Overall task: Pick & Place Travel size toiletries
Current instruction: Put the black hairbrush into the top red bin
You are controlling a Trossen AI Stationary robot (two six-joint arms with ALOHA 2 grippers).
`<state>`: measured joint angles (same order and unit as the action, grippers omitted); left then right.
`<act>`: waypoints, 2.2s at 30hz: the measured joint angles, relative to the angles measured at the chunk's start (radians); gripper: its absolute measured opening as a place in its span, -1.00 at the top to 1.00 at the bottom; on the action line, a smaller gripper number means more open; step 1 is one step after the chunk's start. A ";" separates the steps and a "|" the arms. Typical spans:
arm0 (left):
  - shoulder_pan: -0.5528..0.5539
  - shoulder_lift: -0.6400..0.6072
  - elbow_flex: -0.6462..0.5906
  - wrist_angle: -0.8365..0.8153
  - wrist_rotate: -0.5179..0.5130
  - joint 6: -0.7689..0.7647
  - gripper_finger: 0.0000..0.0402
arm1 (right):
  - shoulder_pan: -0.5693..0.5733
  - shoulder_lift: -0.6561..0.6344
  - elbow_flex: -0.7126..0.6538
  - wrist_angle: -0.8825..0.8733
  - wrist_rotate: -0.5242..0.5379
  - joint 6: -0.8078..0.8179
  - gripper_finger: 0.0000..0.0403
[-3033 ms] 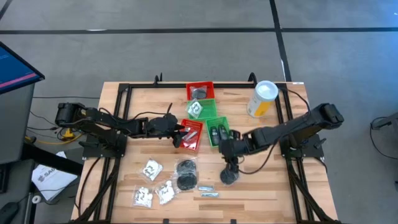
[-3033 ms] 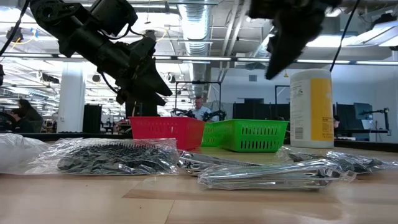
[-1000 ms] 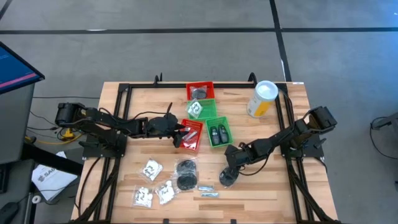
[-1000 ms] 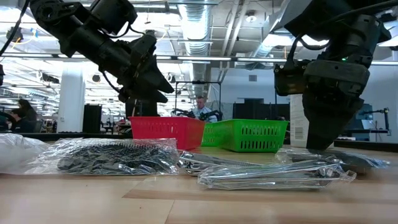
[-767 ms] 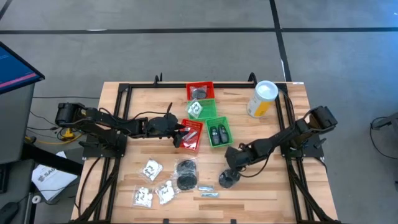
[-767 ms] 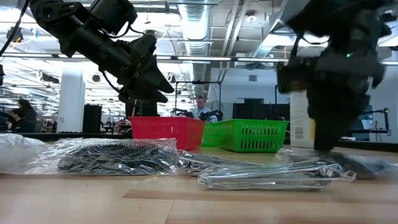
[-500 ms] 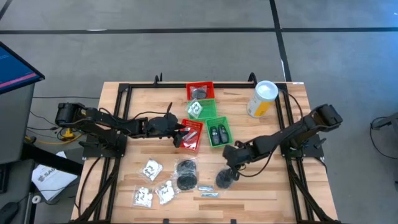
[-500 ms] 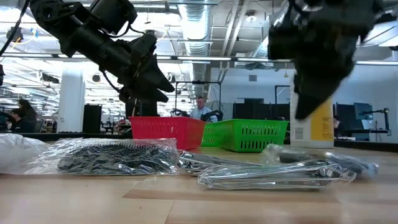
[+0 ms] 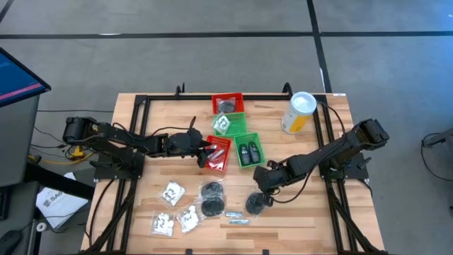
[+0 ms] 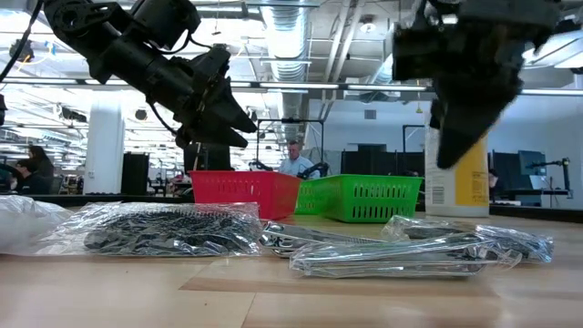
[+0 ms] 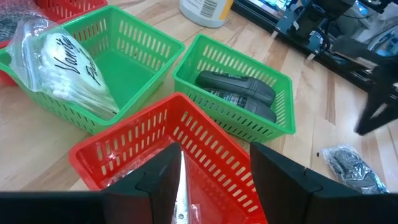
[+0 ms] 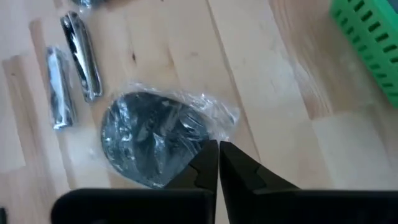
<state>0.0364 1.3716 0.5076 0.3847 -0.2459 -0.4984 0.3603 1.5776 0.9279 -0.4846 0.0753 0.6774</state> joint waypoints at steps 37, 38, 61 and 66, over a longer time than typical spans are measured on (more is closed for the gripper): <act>0.000 0.000 0.000 0.021 0.000 0.001 0.10 | -0.037 0.164 -0.033 0.200 -0.057 0.006 0.04; 0.000 0.000 0.000 0.021 0.000 0.004 0.10 | -0.038 0.171 -0.032 0.212 -0.057 0.006 0.04; 0.000 0.000 0.000 0.024 0.000 0.023 0.10 | -0.042 0.232 -0.029 0.267 -0.064 0.008 0.83; 0.000 0.000 0.000 0.024 0.000 0.028 0.10 | -0.042 0.241 -0.027 0.268 -0.060 0.008 0.98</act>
<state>0.0368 1.3716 0.5076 0.4091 -0.2455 -0.4702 0.3183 1.8187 0.9006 -0.2161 0.0154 0.6851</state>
